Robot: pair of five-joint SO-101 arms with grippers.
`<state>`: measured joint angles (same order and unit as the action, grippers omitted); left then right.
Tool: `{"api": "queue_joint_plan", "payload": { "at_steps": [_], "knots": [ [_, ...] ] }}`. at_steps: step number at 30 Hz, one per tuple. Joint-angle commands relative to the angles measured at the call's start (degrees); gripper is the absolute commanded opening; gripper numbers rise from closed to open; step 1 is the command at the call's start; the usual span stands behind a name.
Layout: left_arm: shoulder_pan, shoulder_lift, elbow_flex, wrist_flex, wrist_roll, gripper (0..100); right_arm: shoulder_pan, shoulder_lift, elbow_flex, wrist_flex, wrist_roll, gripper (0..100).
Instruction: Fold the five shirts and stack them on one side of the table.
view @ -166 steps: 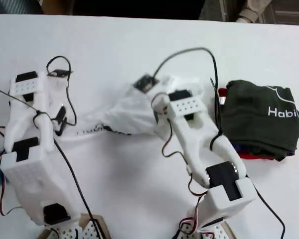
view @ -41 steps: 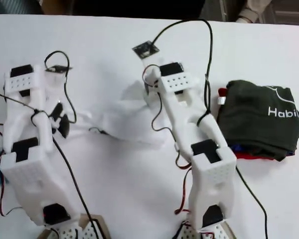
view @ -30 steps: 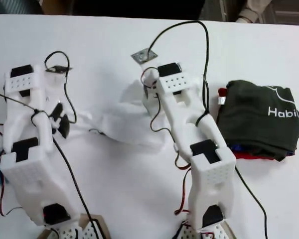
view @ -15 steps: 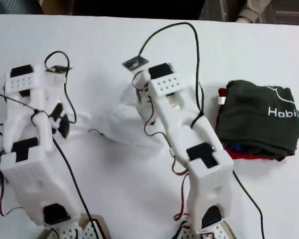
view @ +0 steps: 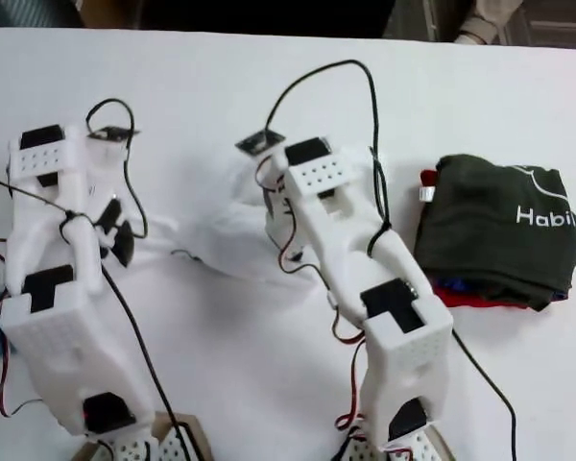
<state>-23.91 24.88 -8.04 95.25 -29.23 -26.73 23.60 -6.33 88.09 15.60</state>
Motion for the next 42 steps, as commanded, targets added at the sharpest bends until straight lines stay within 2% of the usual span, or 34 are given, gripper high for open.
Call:
{"api": "queue_joint_plan", "payload": {
  "at_steps": [1, 8, 15, 21, 32, 40, 42],
  "knots": [
    [-1.1, -4.2, -0.4, 0.0, -0.4, 16, 1.2, -4.3, 0.2, -1.4, -0.7, 14.0],
    [-1.7, -3.9, -0.4, 0.0, -0.5, 16, 4.9, -7.3, -1.1, -1.5, -0.4, 14.0],
    [-1.3, -4.0, -0.5, -0.3, -0.4, 16, 3.1, -7.3, 1.3, -4.2, -0.4, 14.0],
    [-1.6, -4.1, -0.4, 0.0, -0.4, 16, 1.7, -7.3, 5.1, -10.6, -0.3, 14.0],
    [-1.4, -4.2, -0.4, 0.2, -0.4, 16, 3.1, -7.2, 7.4, -14.5, -0.2, 14.0],
    [-1.6, -4.2, -0.1, 0.2, -0.4, 16, 4.5, 1.4, 6.5, -16.7, -0.2, 13.9],
    [-1.6, -4.2, -0.1, 0.2, -0.4, 16, 4.5, 1.9, 6.1, -17.1, -0.2, 11.1]
  ]
}}
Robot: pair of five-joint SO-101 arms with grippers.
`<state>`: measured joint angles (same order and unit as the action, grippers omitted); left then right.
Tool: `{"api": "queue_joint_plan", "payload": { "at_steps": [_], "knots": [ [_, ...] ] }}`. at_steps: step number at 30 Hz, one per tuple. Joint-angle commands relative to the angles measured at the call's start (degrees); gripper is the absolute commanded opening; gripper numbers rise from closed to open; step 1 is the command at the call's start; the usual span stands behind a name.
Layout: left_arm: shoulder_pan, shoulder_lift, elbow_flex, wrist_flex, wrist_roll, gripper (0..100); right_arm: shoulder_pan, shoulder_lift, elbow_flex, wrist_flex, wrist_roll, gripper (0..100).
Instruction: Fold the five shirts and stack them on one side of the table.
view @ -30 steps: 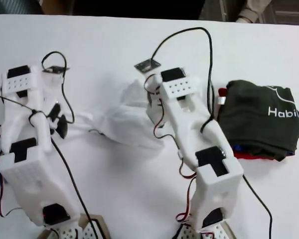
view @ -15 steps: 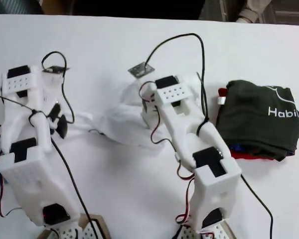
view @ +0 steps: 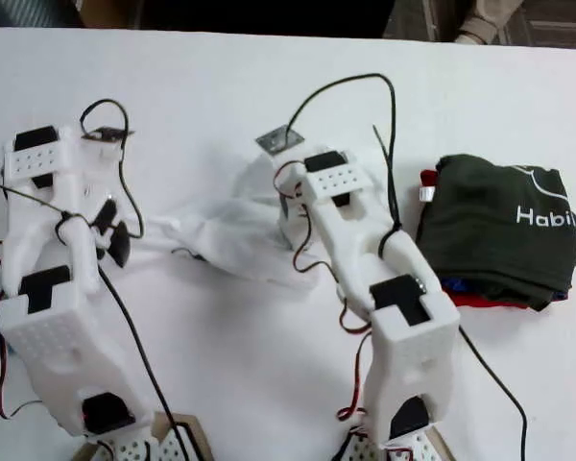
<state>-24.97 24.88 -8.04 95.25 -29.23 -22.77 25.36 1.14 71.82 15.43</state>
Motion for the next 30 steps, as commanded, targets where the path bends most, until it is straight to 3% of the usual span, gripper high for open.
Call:
{"api": "queue_joint_plan", "payload": {
  "at_steps": [1, 3, 9, 19, 25, 30],
  "knots": [
    [-0.5, -4.2, -0.1, 0.2, -0.4, 16, 0.5, 0.1, -1.8, -0.9, 0.0, 8.4],
    [-0.5, -4.2, -0.1, 0.2, -0.4, 16, 0.5, 0.0, -3.3, -0.7, 0.0, 2.1],
    [-0.5, -4.2, -0.1, 0.2, -0.4, 16, 0.8, -4.8, -7.0, 4.8, -0.1, 2.2],
    [0.0, -4.3, -0.9, 0.2, -0.2, 16, 1.9, -26.8, -6.8, 11.5, 0.0, 2.2],
    [4.1, -4.3, -7.5, 5.0, -0.1, 16, 3.6, -29.8, -6.9, 5.2, 7.1, 2.2],
    [6.2, -4.3, -9.0, 6.6, 0.0, 16, 4.4, -30.3, -7.2, -4.8, 7.7, 2.2]
  ]
}}
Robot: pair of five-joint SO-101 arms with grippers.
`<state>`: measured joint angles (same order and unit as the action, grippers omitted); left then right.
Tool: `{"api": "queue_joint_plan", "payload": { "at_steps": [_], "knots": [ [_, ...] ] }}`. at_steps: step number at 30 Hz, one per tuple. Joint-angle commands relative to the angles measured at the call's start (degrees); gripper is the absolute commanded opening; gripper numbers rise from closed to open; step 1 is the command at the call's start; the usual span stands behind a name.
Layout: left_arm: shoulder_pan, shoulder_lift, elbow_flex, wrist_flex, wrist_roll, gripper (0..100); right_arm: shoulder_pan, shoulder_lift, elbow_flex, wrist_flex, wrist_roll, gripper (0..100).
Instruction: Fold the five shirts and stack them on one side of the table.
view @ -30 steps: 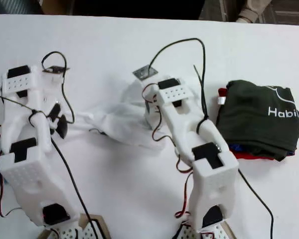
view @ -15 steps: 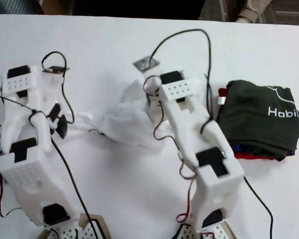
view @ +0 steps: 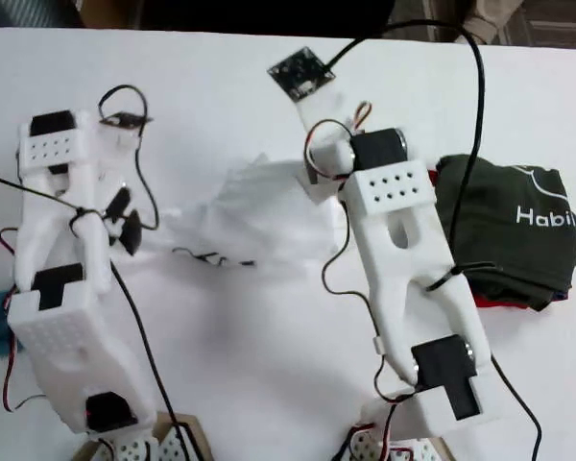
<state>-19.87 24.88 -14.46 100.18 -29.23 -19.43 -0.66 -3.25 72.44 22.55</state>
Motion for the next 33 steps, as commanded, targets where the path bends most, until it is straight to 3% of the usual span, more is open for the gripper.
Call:
{"api": "queue_joint_plan", "payload": {
  "at_steps": [1, 13, 18, 26, 33],
  "knots": [
    [1.1, -4.3, -2.7, 1.7, 0.0, 16, 1.4, -4.3, -3.5, -7.0, 0.6, 2.2],
    [-2.3, -4.4, -12.8, 2.1, 1.8, 17, 6.0, -3.7, -5.5, -16.9, 0.5, 2.2],
    [-1.5, -2.5, -14.6, -1.2, 2.5, 26, 7.3, -3.7, -4.9, -17.1, 0.5, 2.2],
    [-0.4, 7.9, -16.8, -13.2, 13.7, 26, 9.4, -3.7, -4.4, -16.7, 0.6, 2.2],
    [0.0, 10.3, -28.1, -11.0, 17.4, 26, 11.6, -4.1, -4.1, -17.4, 0.6, 2.2]
  ]
}}
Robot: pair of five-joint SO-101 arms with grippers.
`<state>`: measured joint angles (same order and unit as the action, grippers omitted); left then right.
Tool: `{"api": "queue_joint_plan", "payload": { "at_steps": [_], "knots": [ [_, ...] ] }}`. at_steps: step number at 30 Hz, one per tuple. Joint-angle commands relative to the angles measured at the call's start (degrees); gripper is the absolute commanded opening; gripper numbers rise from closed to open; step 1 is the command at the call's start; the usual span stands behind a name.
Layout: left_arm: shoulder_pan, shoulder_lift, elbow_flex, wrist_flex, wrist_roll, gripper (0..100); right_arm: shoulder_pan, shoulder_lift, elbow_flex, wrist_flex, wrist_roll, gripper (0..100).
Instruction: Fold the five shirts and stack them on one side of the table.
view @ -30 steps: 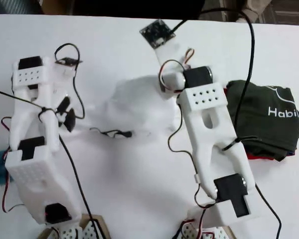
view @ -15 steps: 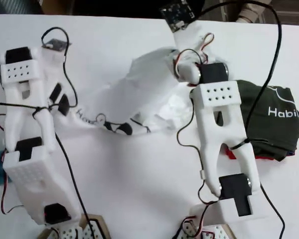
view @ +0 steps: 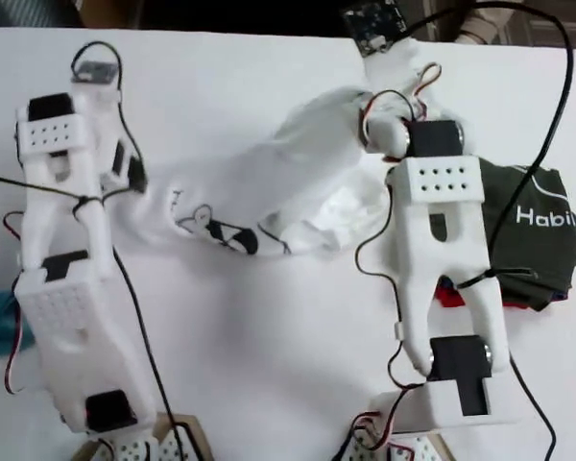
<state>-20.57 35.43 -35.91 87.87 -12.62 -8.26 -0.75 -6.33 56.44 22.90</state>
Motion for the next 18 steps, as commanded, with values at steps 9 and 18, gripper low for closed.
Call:
{"api": "queue_joint_plan", "payload": {
  "at_steps": [9, 18],
  "knots": [
    [6.4, 5.9, -9.3, -0.3, 0.7, 26, 0.3, -3.9, -1.0, -1.3, 0.3, 2.2],
    [12.2, 13.1, -9.4, 7.9, -0.4, 6, 2.4, -3.9, -1.1, -1.7, 0.3, 2.2]
  ]
}}
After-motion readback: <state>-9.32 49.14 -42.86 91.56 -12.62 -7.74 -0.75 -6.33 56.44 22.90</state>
